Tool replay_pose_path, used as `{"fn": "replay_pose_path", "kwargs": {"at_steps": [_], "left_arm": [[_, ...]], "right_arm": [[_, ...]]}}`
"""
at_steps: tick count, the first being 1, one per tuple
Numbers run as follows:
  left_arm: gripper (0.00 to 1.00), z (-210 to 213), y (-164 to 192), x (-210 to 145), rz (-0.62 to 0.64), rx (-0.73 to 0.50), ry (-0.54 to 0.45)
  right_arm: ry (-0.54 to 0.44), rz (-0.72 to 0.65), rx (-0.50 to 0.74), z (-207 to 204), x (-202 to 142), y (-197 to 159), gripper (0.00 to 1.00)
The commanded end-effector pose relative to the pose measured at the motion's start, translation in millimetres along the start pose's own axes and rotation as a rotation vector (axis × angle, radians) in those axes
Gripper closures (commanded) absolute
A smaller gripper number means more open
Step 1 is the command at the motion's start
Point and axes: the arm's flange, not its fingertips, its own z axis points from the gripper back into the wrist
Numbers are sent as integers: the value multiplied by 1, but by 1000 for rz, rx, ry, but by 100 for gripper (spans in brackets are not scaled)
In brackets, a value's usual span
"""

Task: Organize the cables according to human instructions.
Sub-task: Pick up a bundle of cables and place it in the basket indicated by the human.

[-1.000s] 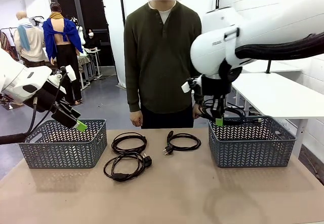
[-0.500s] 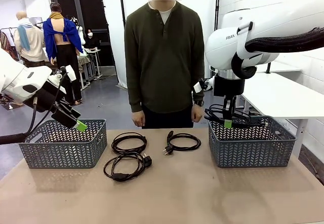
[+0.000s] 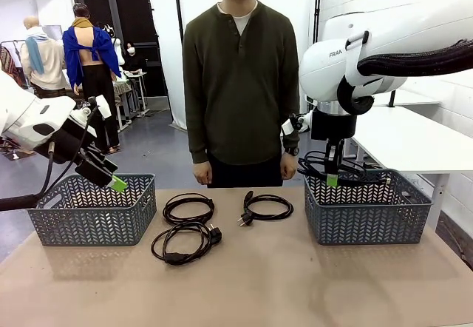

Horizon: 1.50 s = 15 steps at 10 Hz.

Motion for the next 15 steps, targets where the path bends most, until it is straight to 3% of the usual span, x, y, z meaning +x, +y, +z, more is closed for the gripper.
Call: {"fn": "replay_pose_path", "kwargs": {"at_steps": [1, 3, 8, 13, 15], "left_arm": [[0, -1, 2, -3, -4, -16, -12], [0, -1, 2, -3, -4, -16, -12], [0, -1, 2, -3, -4, -16, -12], [0, -1, 2, -3, -4, -16, -12], [0, -1, 2, -3, -4, -16, -12]], "right_arm": [[-7, -7, -2, 2, 0, 1, 100], [0, 0, 0, 0, 0, 0, 100], [5, 122, -15, -3, -38, -49, 100], [45, 184, -105, -33, -63, -95, 100], [53, 213, -80, -46, -67, -111, 100]]}}
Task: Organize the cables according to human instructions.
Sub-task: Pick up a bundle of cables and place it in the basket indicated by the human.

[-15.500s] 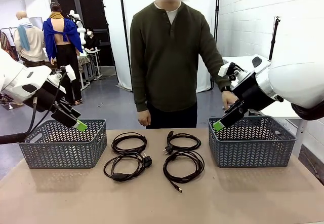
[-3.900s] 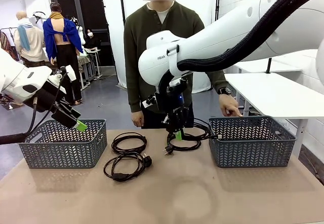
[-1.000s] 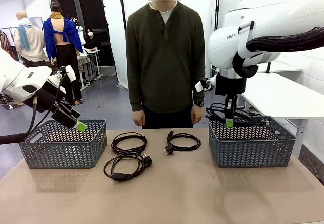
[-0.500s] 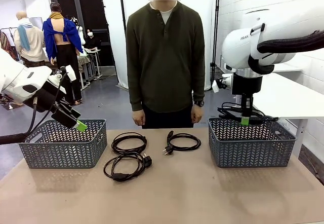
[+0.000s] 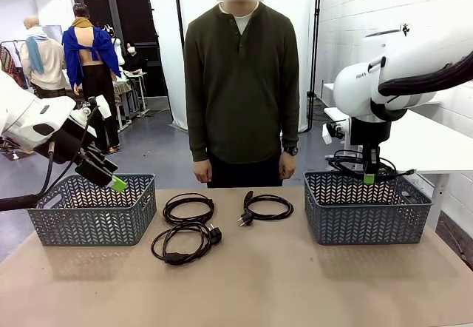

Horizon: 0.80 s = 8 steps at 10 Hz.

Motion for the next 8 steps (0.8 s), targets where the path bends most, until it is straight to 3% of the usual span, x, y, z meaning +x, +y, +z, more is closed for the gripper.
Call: {"fn": "replay_pose_path", "kwargs": {"at_steps": [1, 8], "left_arm": [[0, -1, 2, -3, -4, -16, -12], [0, -1, 2, -3, -4, -16, -12]], "right_arm": [[-3, 66, -4, -5, -3, -18, 100], [8, 49, 16, -15, 1, -22, 100]]}}
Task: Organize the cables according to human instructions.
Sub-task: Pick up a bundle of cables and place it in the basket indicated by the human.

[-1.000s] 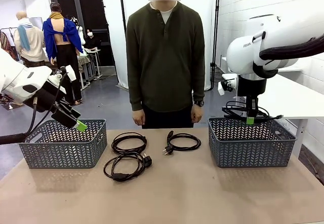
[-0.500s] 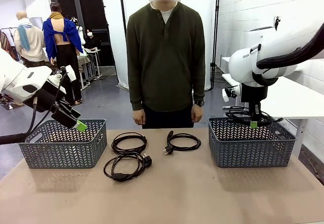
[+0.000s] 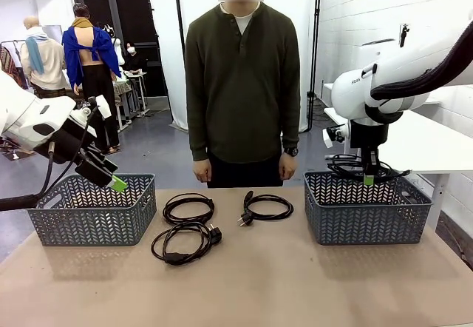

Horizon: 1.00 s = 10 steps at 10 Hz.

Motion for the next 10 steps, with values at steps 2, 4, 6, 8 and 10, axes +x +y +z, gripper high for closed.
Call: {"fn": "replay_pose_path", "kwargs": {"at_steps": [2, 4, 6, 8, 10], "left_arm": [[0, -1, 2, -3, -5, -16, -12], [0, -1, 2, -3, -5, -16, -12], [0, -1, 2, -3, -5, -16, -12], [0, -1, 2, -3, -5, -16, -12], [0, -1, 2, -3, -5, -16, -12]], "right_arm": [[-16, -4, 18, -6, 0, -5, 100], [-35, 32, 18, -20, 1, -10, 100], [-52, 75, 40, -29, -1, -17, 100], [-77, 124, 52, -34, -3, -21, 100], [-85, 152, 43, -36, -2, -22, 80]]}}
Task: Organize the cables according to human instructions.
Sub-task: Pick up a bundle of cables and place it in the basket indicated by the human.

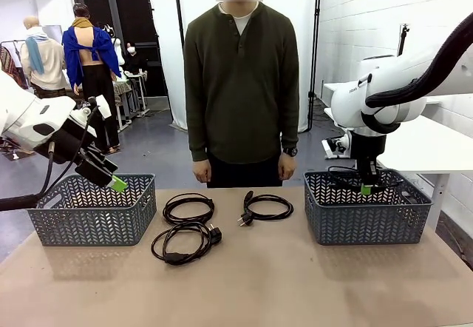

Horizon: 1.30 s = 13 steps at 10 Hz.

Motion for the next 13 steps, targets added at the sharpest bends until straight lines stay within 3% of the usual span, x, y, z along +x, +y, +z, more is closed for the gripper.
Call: {"fn": "replay_pose_path", "kwargs": {"at_steps": [1, 4, 10, 12, 13], "left_arm": [[0, -1, 2, -3, -5, -16, -12], [0, -1, 2, -3, -5, -16, -12], [0, -1, 2, -3, -5, -16, -12], [0, -1, 2, -3, -5, -16, -12], [0, -1, 2, -3, -5, -16, -12]], "right_arm": [[-39, 37, -11, 1, -2, -9, 60], [-44, 24, -6, 6, -1, -13, 2], [-30, 16, 13, 15, 1, -9, 0], [-46, -45, -8, 19, -8, -9, 0], [-11, 2, -4, 12, 1, -5, 0]]}}
